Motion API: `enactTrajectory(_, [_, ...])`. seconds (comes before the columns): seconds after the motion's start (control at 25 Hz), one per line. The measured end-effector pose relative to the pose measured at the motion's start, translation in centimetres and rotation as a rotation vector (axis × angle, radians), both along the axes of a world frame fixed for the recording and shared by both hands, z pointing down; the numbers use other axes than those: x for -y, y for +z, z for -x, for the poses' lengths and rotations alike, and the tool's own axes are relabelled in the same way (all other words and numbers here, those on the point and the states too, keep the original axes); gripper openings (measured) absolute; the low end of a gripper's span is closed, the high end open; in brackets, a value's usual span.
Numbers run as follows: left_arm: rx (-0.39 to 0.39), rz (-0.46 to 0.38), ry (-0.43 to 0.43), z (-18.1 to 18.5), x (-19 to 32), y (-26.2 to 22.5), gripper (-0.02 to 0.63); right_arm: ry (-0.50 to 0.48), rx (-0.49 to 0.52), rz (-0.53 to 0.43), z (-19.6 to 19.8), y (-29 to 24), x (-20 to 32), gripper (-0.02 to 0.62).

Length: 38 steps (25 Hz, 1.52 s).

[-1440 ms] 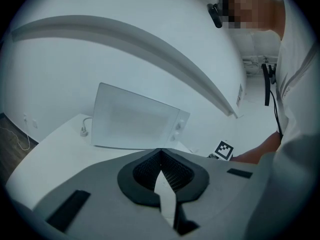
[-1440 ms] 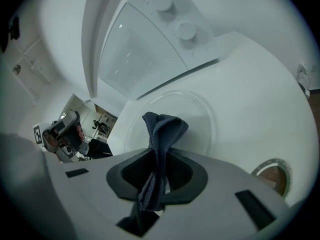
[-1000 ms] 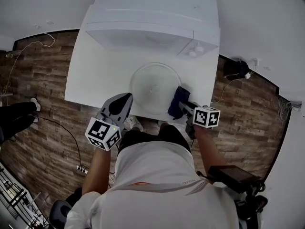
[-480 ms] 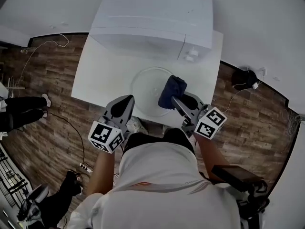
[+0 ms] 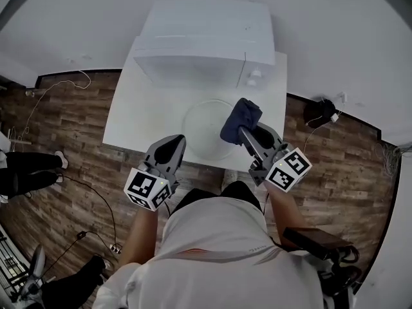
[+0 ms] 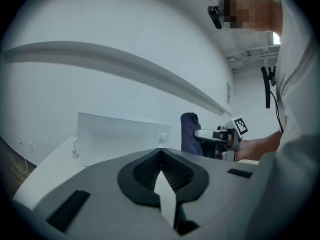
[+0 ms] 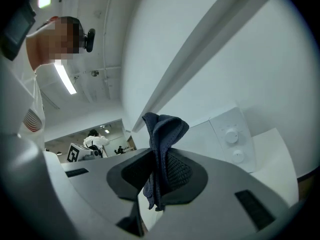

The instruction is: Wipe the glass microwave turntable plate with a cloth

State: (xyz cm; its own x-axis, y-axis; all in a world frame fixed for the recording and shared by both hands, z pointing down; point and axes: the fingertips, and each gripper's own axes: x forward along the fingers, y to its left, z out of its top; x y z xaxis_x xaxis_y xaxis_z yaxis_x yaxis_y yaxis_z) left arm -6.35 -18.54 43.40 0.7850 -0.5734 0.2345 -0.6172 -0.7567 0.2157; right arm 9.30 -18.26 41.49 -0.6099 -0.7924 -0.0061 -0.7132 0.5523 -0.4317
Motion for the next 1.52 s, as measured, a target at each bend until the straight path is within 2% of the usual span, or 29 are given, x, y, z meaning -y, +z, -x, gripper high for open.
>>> enactTrajectory(0.16, [-0.021, -0.027, 0.029, 4.5, -3.2, -0.9, 0.011, 0.084, -0.012, -0.029, 2.8, -1.6, -3.5, 0.061])
enactTrajectory(0.32, [-0.07, -0.051, 0.048, 8.6, -5.9, -2.0, 0.011, 0.141, -0.077, -0.071, 5.7, -3.5, -6.6, 0.061])
enactTrajectory(0.6, [-0.135, -0.069, 0.065, 12.4, -9.6, -3.6, 0.011, 0.196, -0.189, -0.1, 9.3, -6.0, -12.2, 0.061])
enactTrajectory(0.92, [-0.157, -0.118, 0.061, 11.8, -12.5, -6.4, 0.011, 0.174, -0.244, -0.163, 9.6, -9.0, -15.2, 0.061])
enactTrajectory(1.28, [-0.144, -0.213, 0.072, 6.5, -15.3, -10.3, 0.011, 0.174, -0.323, -0.216, 5.1, -10.5, -19.1, 0.061])
enactTrajectory(1.52, [-0.124, -0.249, 0.068, 5.4, -16.5, -11.4, 0.011, 0.165, -0.33, -0.241, 4.0, -10.8, -20.6, 0.061])
